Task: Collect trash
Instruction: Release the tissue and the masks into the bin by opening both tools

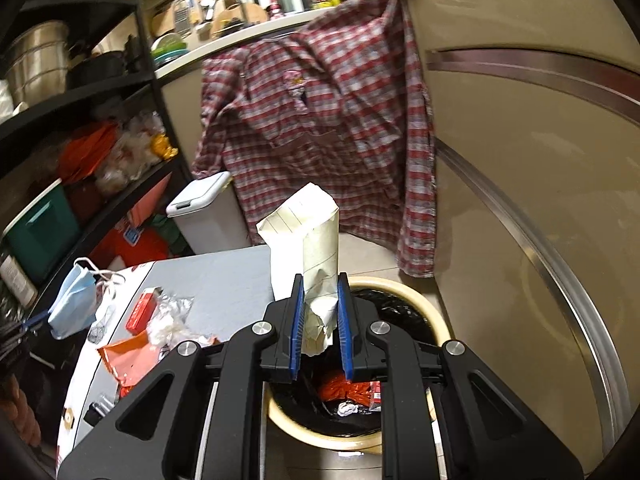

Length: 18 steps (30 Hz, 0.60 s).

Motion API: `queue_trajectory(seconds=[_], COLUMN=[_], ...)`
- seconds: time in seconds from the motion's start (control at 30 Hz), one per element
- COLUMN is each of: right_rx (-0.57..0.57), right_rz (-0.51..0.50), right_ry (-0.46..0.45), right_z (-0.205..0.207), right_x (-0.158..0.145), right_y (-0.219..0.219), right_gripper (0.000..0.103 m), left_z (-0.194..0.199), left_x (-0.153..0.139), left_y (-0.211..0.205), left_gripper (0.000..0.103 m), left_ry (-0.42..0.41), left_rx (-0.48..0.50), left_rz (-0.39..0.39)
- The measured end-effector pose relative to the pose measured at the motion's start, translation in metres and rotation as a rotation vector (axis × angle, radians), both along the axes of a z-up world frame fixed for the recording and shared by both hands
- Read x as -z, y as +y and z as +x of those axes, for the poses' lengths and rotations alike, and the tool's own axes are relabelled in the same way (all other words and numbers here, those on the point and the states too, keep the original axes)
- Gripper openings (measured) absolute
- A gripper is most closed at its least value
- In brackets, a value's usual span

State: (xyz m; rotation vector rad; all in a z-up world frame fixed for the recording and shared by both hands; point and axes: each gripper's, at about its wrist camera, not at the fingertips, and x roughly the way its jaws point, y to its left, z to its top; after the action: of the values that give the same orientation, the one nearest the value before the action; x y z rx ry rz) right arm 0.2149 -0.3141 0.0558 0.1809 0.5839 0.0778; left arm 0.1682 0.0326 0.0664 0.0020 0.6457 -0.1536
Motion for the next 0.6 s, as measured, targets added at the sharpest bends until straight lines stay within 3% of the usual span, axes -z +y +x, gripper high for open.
queue_trajectory(seconds=[0.6], right_rx=[0.03], right_rz=[-0.031], right_ry=[0.027], right_z=[0.015], right_x=[0.009], right_y=[-0.022], right_gripper=[0.016], left_z=[0.054], left_x=[0.029], left_y=[-0.135], left_gripper=[0.008], left_ry=[0.067], left_rx=[0.134], left_rz=[-0.074])
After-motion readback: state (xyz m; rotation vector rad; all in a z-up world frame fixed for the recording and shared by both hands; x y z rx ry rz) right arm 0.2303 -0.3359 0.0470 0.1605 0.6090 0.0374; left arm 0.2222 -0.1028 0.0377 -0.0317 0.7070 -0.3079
